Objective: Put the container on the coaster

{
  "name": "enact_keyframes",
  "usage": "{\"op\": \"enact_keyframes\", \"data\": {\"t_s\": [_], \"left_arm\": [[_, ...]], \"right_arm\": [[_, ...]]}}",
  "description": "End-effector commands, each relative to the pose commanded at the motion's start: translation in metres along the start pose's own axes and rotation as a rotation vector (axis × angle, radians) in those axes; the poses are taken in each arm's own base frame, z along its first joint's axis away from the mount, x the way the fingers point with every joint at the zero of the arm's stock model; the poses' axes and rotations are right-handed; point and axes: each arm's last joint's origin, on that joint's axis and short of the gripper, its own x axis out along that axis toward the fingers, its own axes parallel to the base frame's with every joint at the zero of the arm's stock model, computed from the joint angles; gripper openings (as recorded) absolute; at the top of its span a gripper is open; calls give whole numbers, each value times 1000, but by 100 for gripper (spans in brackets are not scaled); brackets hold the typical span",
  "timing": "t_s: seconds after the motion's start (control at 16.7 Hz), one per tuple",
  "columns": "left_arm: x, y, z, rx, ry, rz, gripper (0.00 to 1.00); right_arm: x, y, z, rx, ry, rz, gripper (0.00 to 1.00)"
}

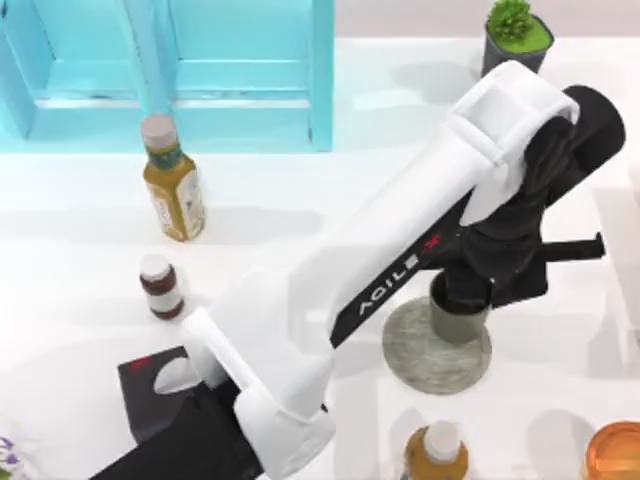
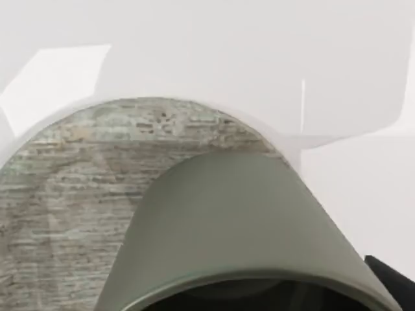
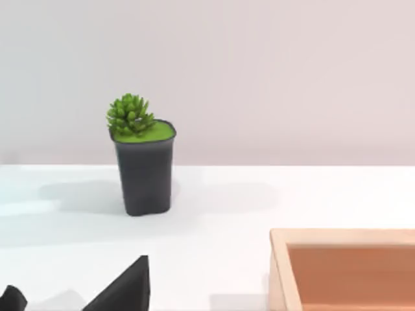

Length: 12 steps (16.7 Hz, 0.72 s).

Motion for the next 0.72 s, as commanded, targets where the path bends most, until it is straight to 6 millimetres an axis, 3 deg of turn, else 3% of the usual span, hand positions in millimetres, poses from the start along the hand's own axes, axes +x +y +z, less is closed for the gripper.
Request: {"op": "enact_keyframes", "data": {"t_s": [0.36,0.72], "left_arm": [[7,2,-1,0,5,6,0],[7,2,-1,0,5,6,45]], "right_arm": [[0,0,0,0,0,0,100],[0,0,0,0,0,0,100]]}}
